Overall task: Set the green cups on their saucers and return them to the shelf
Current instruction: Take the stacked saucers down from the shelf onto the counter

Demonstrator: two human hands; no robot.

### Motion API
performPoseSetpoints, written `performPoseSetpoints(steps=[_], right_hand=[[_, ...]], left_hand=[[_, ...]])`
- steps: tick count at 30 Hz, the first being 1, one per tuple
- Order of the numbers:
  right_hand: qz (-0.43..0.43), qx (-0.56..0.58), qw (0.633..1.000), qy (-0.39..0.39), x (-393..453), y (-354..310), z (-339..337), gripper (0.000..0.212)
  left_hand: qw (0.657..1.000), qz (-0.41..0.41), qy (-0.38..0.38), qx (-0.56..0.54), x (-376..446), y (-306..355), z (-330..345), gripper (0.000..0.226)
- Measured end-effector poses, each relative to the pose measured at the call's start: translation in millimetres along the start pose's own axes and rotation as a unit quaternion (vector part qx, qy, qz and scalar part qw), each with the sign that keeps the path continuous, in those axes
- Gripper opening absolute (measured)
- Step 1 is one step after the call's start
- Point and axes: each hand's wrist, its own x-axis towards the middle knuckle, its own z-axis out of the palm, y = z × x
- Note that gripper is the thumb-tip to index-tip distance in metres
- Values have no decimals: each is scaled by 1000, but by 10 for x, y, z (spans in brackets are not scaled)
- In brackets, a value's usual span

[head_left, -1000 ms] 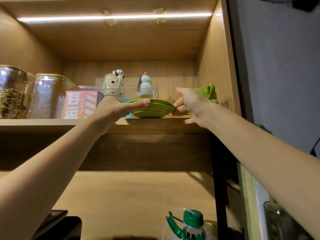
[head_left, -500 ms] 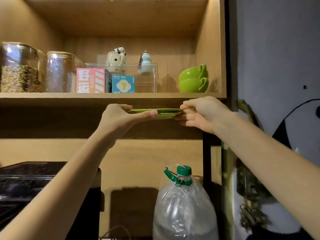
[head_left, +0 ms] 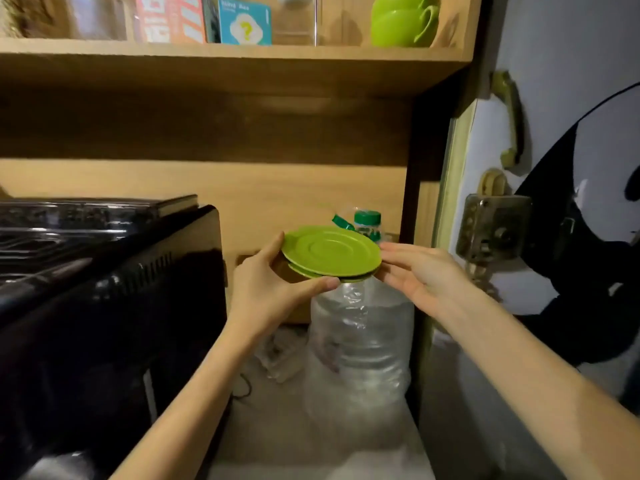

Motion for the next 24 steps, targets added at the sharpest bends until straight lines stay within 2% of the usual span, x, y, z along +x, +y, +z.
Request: performPoseSetpoints(steps=[4, 7, 13, 19, 24], right_hand=[[50, -12, 999, 11, -121, 542, -257, 22], [86, -24, 996, 20, -234, 983, -421, 21], [163, -29, 985, 55, -401, 1832, -659, 34], [235, -70, 966, 81, -513, 2456, -860, 36], [266, -110, 954, 86, -486, 2876, -1028, 35]], left_hand=[[998, -47, -28, -18, -480, -393, 100, 128], [995, -87, -42, -22, -845, -704, 169, 117], [989, -138, -55, -14, -1538, -1317, 289, 107], [973, -216, -85, 24, -2063, -1757, 365, 122], [960, -262, -89, 39, -2282, -1964, 426, 122]])
